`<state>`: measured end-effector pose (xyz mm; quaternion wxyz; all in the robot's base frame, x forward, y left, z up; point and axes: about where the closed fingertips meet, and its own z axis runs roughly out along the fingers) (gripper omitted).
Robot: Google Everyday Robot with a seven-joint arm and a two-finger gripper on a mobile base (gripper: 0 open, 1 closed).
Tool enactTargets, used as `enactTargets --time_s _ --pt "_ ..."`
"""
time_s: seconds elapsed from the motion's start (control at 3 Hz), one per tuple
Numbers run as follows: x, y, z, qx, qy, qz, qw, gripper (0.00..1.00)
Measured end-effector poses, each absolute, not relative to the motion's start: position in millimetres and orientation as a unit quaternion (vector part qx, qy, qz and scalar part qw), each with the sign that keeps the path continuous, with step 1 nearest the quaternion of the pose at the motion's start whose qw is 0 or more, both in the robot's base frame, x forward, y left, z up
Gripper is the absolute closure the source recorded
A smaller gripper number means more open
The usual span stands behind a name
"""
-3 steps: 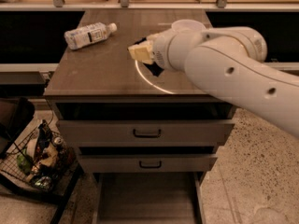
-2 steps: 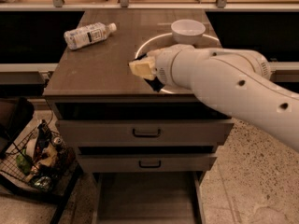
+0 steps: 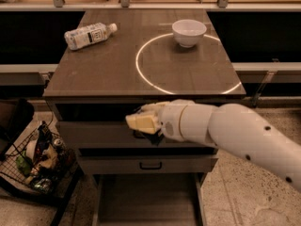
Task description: Place rxbar blueberry into bottom drawer
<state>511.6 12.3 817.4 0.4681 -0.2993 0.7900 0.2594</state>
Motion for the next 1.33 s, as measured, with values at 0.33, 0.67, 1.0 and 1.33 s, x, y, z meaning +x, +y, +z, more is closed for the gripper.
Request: enactTargets --time_s 0.33,0.67,1.0,1.33 --pt "499.7 16.8 831.4 -0.321 0.774 0.25 0.485 1.0" --pt "499.2 14.7 828.4 -0.32 0.777 0.248 0.483 1.0" --pt "492.9 -12.0 790.7 -0.301 0.81 0.217 0.454 1.0" --pt "459.0 -58.4 723.6 -0.287 0.848 0.194 0.401 1.0"
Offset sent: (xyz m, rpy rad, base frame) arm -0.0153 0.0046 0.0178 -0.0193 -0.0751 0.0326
